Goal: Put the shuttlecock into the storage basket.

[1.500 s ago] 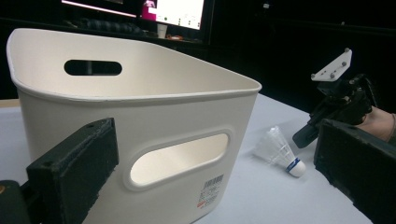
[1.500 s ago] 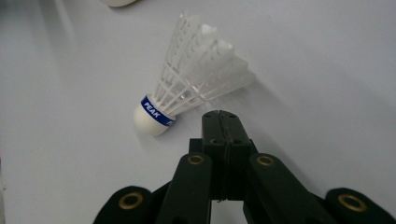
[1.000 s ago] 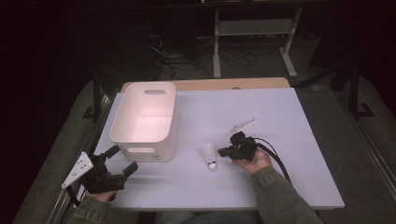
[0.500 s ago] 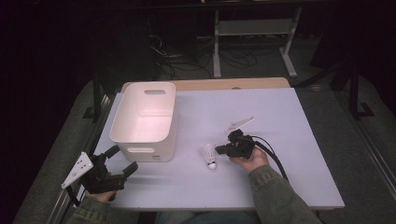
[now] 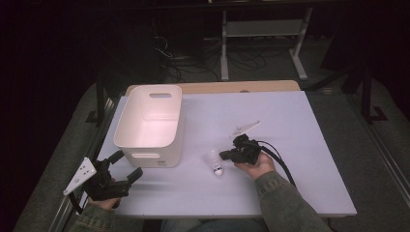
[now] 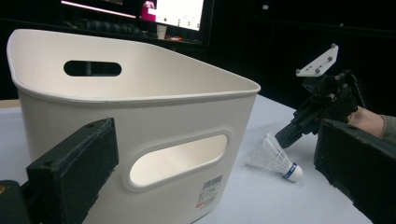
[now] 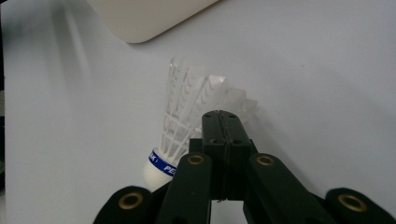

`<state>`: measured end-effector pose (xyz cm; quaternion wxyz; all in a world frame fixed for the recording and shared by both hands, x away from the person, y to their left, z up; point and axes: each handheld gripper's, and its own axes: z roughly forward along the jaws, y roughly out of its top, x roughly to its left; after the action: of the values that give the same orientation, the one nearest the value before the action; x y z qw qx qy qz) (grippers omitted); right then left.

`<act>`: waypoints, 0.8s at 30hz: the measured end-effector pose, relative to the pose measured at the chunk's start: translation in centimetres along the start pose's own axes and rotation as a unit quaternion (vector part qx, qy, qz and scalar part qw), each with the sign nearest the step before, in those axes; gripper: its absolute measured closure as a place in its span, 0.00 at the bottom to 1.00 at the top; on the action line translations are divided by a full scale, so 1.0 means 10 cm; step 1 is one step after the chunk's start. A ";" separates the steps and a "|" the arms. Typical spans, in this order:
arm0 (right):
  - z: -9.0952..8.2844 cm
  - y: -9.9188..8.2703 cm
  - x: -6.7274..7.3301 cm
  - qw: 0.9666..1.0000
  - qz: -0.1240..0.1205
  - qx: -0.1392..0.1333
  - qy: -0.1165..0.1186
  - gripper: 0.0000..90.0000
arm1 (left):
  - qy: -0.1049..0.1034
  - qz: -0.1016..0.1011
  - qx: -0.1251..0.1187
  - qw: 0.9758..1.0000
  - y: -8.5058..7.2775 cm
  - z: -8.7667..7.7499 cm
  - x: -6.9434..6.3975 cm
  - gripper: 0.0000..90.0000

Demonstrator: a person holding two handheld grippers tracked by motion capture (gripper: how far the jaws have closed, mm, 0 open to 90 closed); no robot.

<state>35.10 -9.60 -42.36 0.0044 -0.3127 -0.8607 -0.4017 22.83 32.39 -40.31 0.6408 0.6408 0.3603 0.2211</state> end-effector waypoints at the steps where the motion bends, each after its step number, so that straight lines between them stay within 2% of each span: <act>1: 0.00 0.01 0.01 1.000 -0.003 0.000 0.003 0.98 | 0.000 0.000 0.000 1.000 0.00 0.00 0.00 0.00; 14: 0.05 0.07 0.16 0.999 -0.022 -0.008 0.023 0.98 | 0.000 0.002 0.002 1.000 0.00 0.00 0.00 0.00; 24: 0.11 0.07 0.18 0.999 -0.023 0.003 0.030 0.98 | -0.001 0.002 0.001 1.000 0.00 0.00 0.01 0.00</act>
<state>34.28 -7.50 -42.16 0.0223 -0.2805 -0.8684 -0.4083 22.84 32.46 -40.31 0.6403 0.6421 0.3588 0.2211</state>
